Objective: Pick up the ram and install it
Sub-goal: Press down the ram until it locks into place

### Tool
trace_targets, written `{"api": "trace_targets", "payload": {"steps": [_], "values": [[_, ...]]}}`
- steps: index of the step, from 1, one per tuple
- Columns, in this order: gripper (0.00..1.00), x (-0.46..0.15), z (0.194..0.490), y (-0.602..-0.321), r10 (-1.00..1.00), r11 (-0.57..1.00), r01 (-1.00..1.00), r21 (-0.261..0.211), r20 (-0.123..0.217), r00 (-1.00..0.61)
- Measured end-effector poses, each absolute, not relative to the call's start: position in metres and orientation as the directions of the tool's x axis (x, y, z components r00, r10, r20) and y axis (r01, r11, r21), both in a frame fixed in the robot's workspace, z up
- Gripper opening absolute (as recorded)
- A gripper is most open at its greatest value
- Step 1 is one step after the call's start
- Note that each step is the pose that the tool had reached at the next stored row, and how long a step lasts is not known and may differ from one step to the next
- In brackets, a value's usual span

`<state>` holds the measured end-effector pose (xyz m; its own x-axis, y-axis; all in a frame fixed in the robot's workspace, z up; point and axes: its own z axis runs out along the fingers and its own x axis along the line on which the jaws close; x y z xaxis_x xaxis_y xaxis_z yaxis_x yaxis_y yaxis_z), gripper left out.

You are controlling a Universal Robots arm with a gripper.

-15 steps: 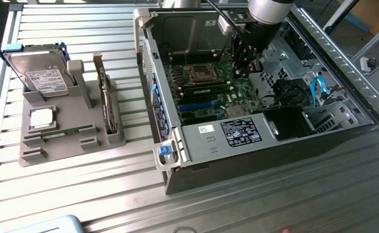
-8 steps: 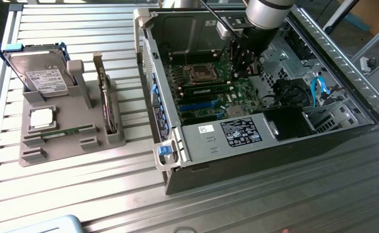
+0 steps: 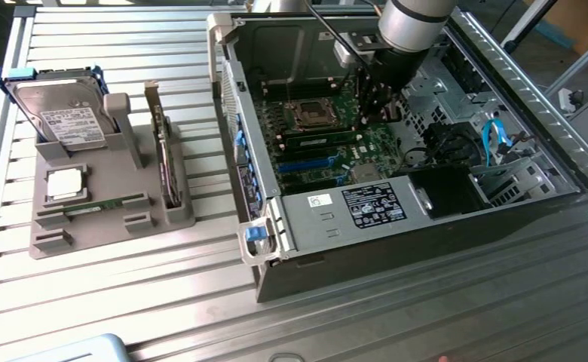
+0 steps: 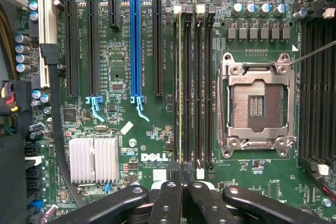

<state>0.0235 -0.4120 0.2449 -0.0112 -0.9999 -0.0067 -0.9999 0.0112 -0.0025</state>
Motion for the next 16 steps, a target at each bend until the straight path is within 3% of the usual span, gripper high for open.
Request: {"api": "trace_targets", "payload": {"steps": [16], "values": [[0.1,0.022,0.233,-0.409,-1.0,0.012,-1.0,-0.003,-0.006,-0.012]]}}
